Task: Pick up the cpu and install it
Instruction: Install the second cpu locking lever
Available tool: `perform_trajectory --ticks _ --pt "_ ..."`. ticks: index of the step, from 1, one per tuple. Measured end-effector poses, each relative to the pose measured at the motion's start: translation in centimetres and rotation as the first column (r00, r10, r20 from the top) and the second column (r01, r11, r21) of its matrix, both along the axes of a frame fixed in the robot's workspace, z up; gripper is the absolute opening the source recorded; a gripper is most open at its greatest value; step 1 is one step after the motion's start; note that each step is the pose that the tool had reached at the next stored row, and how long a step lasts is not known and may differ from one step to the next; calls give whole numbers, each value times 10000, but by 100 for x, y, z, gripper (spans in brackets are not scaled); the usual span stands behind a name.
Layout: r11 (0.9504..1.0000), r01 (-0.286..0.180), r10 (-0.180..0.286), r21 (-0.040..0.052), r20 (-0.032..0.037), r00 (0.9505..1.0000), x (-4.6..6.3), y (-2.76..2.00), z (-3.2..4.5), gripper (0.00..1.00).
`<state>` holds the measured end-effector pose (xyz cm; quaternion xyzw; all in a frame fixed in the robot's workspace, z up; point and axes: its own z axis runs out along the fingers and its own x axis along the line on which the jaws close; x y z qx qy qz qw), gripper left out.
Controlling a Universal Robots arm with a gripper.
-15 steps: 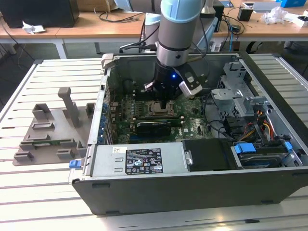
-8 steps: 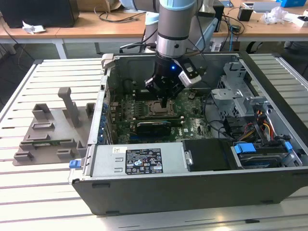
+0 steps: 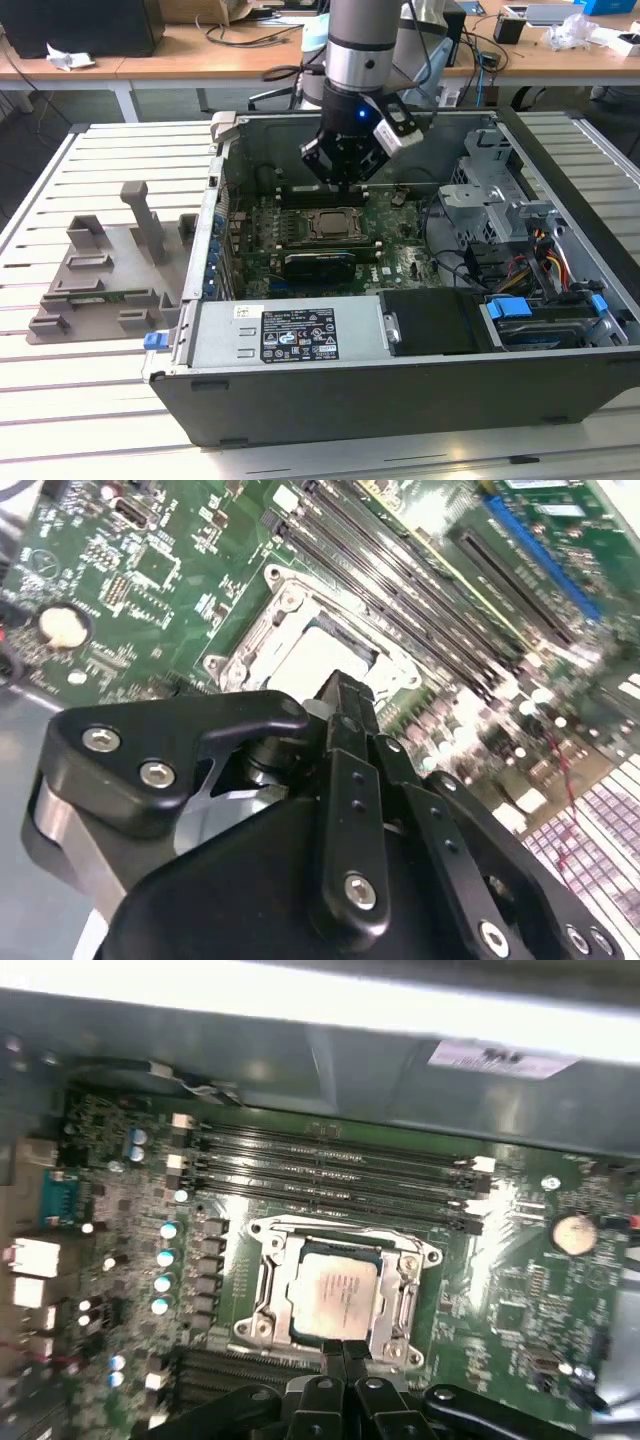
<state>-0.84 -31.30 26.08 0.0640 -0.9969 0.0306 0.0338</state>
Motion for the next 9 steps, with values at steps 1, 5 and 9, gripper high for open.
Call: perform_trajectory --ticks 1,5,9 --pt "10000 1 -1 2 0 10000 0 0 73 11" --pt "10000 0 0 15 1 10000 0 0 124 11" --pt "10000 0 0 13 0 10000 0 0 127 11"
